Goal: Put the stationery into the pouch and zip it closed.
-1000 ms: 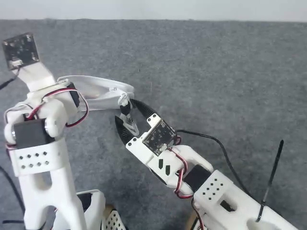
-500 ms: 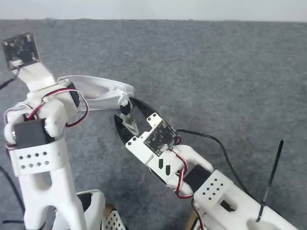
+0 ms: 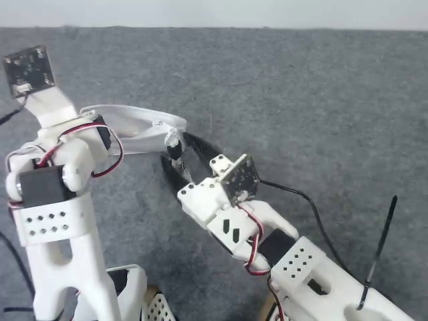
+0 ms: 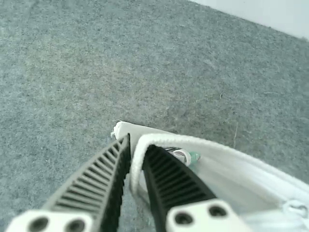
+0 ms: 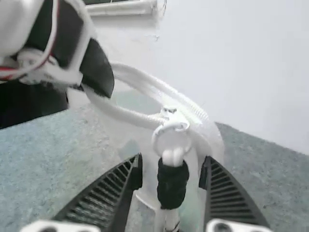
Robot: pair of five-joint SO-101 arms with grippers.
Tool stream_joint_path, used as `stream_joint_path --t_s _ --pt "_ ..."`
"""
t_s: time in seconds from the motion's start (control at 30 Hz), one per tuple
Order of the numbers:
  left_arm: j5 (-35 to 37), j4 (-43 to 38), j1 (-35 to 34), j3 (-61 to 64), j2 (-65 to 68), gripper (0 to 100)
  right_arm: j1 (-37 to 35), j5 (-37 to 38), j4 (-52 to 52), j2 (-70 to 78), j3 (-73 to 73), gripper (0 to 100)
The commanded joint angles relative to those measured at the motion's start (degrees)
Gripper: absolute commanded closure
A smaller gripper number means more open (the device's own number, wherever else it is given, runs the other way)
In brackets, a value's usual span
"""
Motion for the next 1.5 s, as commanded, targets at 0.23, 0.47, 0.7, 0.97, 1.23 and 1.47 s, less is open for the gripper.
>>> stream_joint_path --t_s 0.23,0.47,0.7,0.97,1.23,1.47 --pt "-0.6 -1.8 0.1 1.0 0.1 99 1.0 -0.7 -4.4 6.5 -2.3 80.9" --pt "-0.7 -1.8 0.1 1.2 0.1 99 1.2 -0.4 -8.0 9.4 -2.3 80.9" --pt "-0.7 -1.8 0.2 1.2 0.1 99 1.3 -0.3 -8.0 5.7 -0.6 80.9" --pt "-0.7 -1.8 0.1 1.3 0.1 99 1.3 -0.3 -8.0 3.7 0.2 81.9" --pt "-0.7 -1.8 0.2 1.3 0.1 99 1.3 2.5 -8.0 3.7 -0.1 97.0" --pt "-0.7 -1.8 0.2 1.3 0.2 99 0.9 12.1 -4.6 3.0 0.4 99.2"
